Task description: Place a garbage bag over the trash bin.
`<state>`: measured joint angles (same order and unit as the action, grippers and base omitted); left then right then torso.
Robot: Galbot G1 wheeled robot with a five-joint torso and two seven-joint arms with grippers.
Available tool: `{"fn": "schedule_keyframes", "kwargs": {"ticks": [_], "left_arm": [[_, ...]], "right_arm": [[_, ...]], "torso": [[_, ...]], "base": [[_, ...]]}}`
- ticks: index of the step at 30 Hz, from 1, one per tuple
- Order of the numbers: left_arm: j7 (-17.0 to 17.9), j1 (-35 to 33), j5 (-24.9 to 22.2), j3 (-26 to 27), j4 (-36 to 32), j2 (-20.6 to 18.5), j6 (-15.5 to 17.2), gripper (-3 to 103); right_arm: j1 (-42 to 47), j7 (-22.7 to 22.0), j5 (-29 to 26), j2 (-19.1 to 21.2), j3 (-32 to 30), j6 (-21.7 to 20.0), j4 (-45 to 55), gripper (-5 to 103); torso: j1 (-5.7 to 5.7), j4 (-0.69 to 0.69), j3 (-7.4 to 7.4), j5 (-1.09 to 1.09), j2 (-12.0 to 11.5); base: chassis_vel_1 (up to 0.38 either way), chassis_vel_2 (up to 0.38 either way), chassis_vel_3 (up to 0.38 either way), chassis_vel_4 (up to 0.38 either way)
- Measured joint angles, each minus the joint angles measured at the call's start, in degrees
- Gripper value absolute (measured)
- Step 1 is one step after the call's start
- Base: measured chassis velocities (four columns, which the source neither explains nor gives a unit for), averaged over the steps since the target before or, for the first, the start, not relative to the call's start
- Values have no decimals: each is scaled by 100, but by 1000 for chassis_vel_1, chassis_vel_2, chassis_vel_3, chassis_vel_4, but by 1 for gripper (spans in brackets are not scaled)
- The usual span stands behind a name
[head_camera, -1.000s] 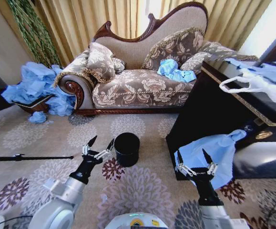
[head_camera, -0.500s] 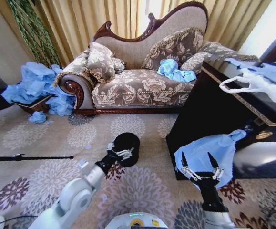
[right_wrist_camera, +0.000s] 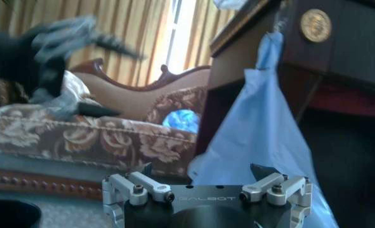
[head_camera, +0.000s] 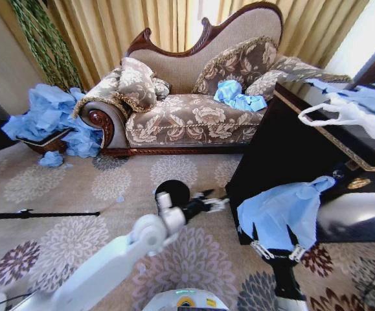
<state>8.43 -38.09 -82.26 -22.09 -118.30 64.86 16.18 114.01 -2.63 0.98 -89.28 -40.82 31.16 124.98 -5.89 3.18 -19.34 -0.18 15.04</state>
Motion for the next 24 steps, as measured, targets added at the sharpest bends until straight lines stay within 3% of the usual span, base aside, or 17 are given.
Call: {"fn": "schedule_keyframes", "kwargs": {"ticks": [2, 4, 8, 10, 17, 24], "left_arm": [[46, 50, -85, -63, 25, 68, 10, 95], [279, 251, -521, -355, 217, 479, 29, 95], [406, 316, -804, -502, 542, 902, 4, 94], [417, 318, -833, -507, 578, 951, 0, 94], [412, 524, -1151, -570, 1370, 1844, -88, 92], [315, 562, -1252, -559, 1698, 2326, -124, 89]], "right_arm": [[-3, -9, -2, -2, -13, 0, -15, 100], [-17, -58, -38, -37, -62, -3, -92, 100], [-30, -83, -54, -60, -133, -27, -190, 100], [-31, -84, -55, -58, -144, -42, -202, 100], [-93, -124, -147, 26, -274, -151, -310, 100], [-77, -125, -268, 57, -405, -185, -343, 100]], "torso": [[0, 0, 0, 0, 0], [0, -1, 0, 1, 0], [0, -3, 0, 1, 0], [0, -3, 0, 1, 0], [0, -2, 0, 0, 0], [0, -2, 0, 0, 0]], "base": [[0, 0, 0, 0], [0, 0, 0, 0], [0, 0, 0, 0], [0, 0, 0, 0], [0, 0, 0, 0], [0, 0, 0, 0]]}}
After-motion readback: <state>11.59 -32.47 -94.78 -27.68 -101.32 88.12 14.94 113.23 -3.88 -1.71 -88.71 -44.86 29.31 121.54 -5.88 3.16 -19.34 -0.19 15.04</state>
